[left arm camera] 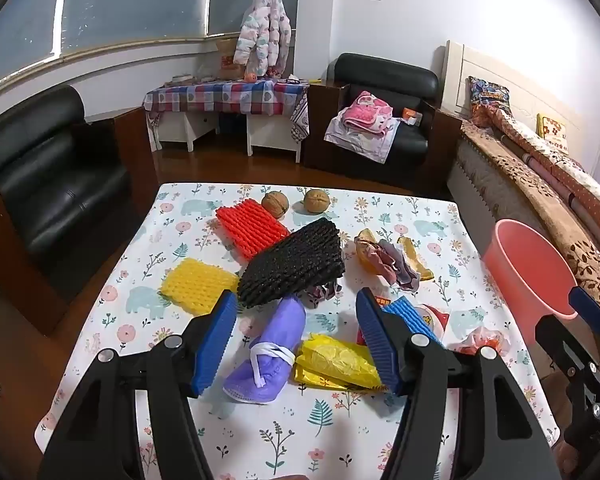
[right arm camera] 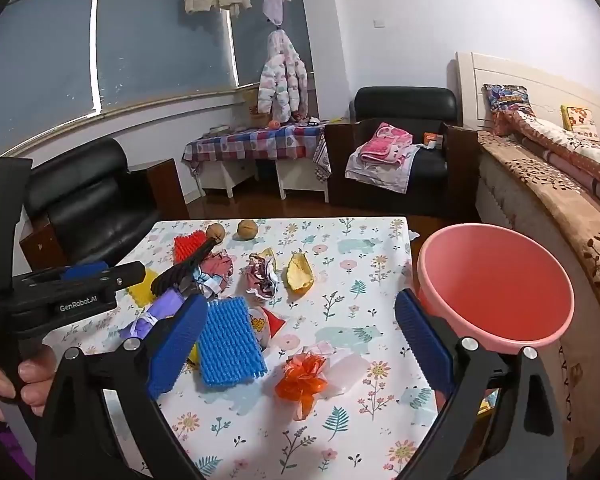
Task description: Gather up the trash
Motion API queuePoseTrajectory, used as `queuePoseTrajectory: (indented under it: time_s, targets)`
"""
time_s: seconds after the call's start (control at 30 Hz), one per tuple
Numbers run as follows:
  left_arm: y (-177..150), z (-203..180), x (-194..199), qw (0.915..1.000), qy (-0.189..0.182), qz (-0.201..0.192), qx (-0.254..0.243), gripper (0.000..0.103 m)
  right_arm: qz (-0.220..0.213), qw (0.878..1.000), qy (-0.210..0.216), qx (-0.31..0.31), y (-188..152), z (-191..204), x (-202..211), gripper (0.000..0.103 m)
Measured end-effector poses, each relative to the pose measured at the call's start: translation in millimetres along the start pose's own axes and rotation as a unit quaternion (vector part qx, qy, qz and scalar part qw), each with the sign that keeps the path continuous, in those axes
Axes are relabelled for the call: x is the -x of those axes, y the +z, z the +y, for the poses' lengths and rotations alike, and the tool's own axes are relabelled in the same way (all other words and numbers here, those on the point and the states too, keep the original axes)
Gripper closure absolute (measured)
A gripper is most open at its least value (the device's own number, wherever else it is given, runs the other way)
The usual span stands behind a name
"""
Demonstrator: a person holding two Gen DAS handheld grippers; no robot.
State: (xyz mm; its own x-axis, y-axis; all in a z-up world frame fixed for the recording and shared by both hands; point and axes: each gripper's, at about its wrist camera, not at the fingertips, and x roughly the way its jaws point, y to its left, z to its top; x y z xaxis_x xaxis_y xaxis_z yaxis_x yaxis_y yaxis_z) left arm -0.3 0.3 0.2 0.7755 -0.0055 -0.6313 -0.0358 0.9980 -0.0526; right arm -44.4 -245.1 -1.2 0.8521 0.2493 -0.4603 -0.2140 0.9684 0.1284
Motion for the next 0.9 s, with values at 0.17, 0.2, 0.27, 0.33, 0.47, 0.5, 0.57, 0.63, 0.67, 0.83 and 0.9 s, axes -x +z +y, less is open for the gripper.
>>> queuePoseTrajectory:
  time_s: [0.17,0.2,0.27,0.33,0.47,0.5,0.57,0.63,0.67,0.83,0.9]
  targets:
    - [0.1,-0.2,0.1,1.0,0.002,0.001,0.0,0.041,-0.004,1.0,-0.003,0.0,-0.2,-1.0,0.6,0.008]
    - [0.2,-0.3,0.3,1.0,0.002,0.002,0.0,0.041,-0.004,1.0,-0.003,0.0,-0.2,-1.5,1.1,0.008]
    - [0.7,-0.8,0.6,1.0,0.003,0.002,0.0,0.041,-0.006,1.0,-0.003,0.0,-0.3,-3.1,2.2,0.008]
    - [0.0,0.1,-0.2,1.0,0.0,0.002,0.001,0.041,0.0,1.0,-0.005,0.003,-0.4,0.9,-0.9,0.008]
    - [0.0,0.0,-0.2,1.0,0.0,0.002,0.0,0.041,0.0,1.0,-0.007,0.0,-0.2,-0.7,-0.3,0.008]
    - [0.0,0.0,-0.2,1.0,-0.001,0.002,0.001,0.041,0.0,1.0,-0.007,-0.001,-0.2,-0.6,-0.1,0.008]
    - [0.0,0.0,-0.2,1.0,-0.001,0.002,0.001,0.041,0.0,1.0,-0.007,-0.001,0.1,-1.7,0.2,0.008]
    - [0.0,0.1,-0.1,1.0,-0.001,0.002,0.0,0.041,0.001,1.0,-0.008,-0.003,0.4,-1.5,0.3,0.008]
    - [0.0,0.1,-0.2,1.0,-0.001,0.002,0.001,0.041,0.001,1.0,-0.008,-0.005,0.2,-2.4,-0.1,0.008]
    - [0.0,0.1,-0.2,1.0,-0.001,0.003,0.001,0.041,0.003,1.0,-0.008,-0.009,-1.3,-3.4,-1.5,0.008]
    - [0.0,0.1,-0.2,1.0,-0.001,0.002,0.001,0.041,0.003,1.0,-0.009,-0.011,-2.1,-4.0,-1.5,0.008]
